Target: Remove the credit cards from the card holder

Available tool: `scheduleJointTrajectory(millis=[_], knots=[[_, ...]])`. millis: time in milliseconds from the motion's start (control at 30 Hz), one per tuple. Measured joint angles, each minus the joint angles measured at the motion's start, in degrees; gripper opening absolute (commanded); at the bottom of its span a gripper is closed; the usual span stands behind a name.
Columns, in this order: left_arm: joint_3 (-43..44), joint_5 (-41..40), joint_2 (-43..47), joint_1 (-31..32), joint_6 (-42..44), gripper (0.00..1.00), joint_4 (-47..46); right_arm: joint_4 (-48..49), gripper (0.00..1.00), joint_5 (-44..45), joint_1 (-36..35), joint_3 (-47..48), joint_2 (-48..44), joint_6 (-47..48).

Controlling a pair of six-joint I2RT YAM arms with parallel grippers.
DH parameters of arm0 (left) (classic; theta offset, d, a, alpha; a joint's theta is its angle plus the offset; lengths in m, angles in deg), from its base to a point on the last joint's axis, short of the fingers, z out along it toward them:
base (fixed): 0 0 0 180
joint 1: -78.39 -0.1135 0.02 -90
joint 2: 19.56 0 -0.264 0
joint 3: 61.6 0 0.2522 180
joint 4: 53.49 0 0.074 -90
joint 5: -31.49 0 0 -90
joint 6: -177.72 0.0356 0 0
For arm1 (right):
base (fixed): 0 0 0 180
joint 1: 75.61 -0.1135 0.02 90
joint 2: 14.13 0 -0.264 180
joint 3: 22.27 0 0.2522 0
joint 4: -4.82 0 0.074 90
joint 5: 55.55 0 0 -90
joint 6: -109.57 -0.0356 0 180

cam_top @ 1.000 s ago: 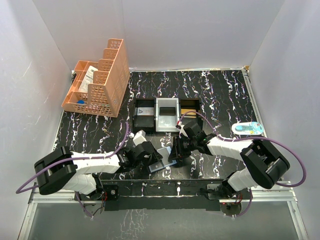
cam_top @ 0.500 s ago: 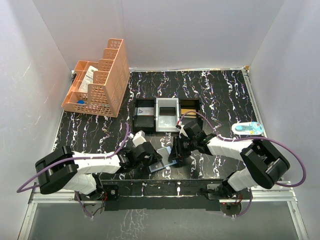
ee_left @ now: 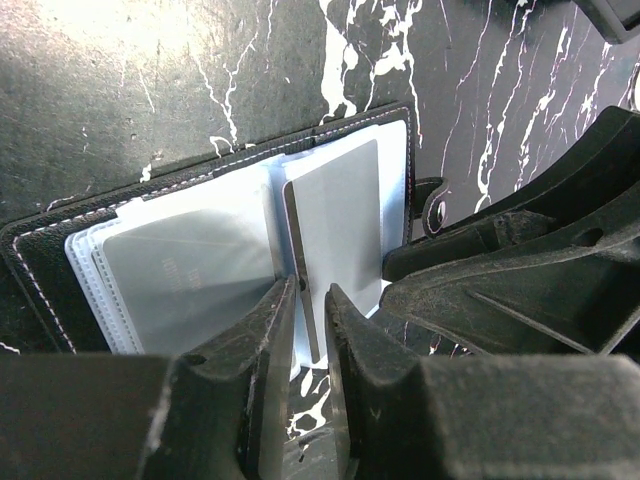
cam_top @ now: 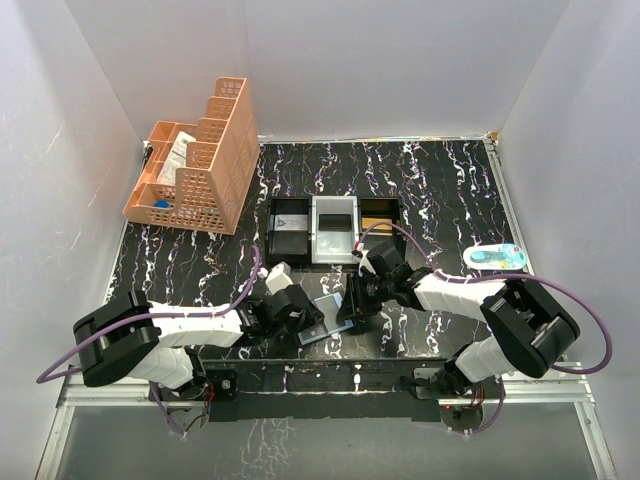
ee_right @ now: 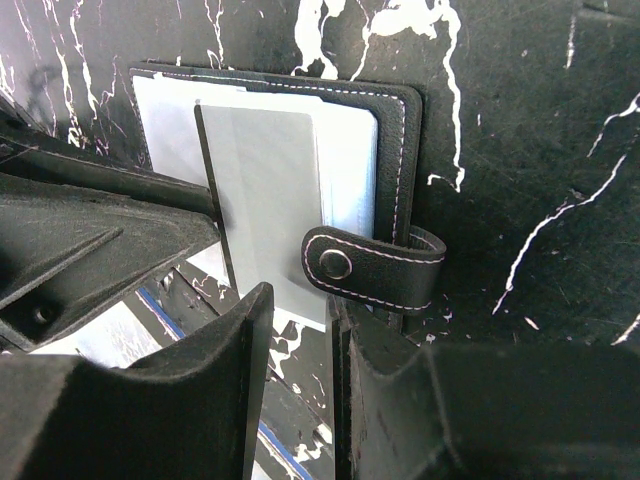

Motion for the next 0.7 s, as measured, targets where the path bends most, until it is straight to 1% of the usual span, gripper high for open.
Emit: scheduleJointTrajectory(millis=[100, 267, 600, 700], knots=[[0.0, -0.1, 0.0, 0.0, -0.4, 0.22, 0.4, 0.0, 0.26, 0.0, 0.0, 0.0, 0.0, 0.0], [0.0, -0.2, 0.0, 0.0, -1.3, 0.22, 1.5, 0.1, 0.26, 0.0, 0.0, 0.0, 0.0, 0.0], [0.0, -0.1, -0.5, 0.0, -1.3, 0.17, 0.6, 0.7, 0.26, -1.5, 0.0, -0.3, 0.4, 0.0], [0.0, 0.1, -0.7, 0.0, -0.8, 0.14, -0.6, 1.3, 0.25, -2.6, 0.0, -0.3, 1.0, 0.0]])
